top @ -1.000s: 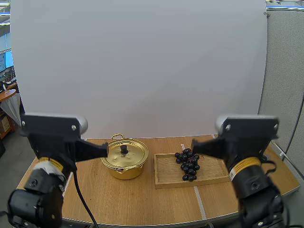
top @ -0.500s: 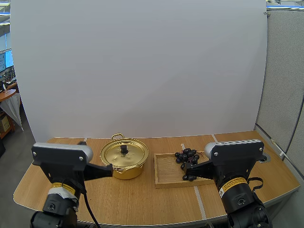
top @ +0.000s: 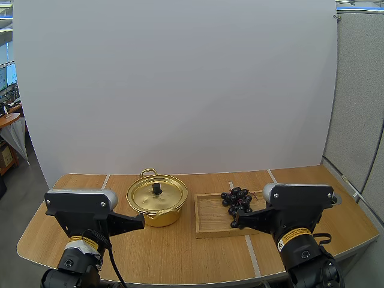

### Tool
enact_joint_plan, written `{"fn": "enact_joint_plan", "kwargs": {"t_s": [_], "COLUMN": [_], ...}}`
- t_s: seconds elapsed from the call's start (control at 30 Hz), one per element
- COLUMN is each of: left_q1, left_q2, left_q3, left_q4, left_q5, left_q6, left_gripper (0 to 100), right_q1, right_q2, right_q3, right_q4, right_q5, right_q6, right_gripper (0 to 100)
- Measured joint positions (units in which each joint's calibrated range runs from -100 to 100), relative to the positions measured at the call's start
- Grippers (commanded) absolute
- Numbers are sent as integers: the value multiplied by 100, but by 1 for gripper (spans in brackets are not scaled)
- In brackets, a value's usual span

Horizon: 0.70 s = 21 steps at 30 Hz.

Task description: Open the pot, put the pineapple inside, and close it

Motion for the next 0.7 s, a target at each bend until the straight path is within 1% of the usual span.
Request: {"fn": "enact_joint_plan", "kwargs": {"t_s": [0.1, 0.23, 0.3, 0.4, 0.57, 0.7], "left_q1": [35, 52, 52, 52, 52, 52], "left_q2": [-11, -11, -11, -11, -11, -11], "left_q3": [0, 0, 0, 11, 11, 11], "left_q4": [0, -11, -11, -11, -11, -11], "left_q5": [283, 702, 959, 1189, 1375, 1451], "left_q6": [-35, -35, 5, 95, 168, 185], "left_gripper": [0, 0, 0, 0, 0, 0], "right_q1": [0, 0, 0, -33, -140, -171], "right_q2": [0, 0, 0, 0, 0, 0], "right_q3": [0, 0, 0, 0, 0, 0], "right_q4": [874, 2476, 2954, 3262, 3342, 3353], "right_q5": [491, 923, 1034, 1165, 1615, 1765], "right_q6": [-748, -2350, -2881, -3262, -3377, -3388], "right_gripper": [0, 0, 0, 0, 0, 0]}}
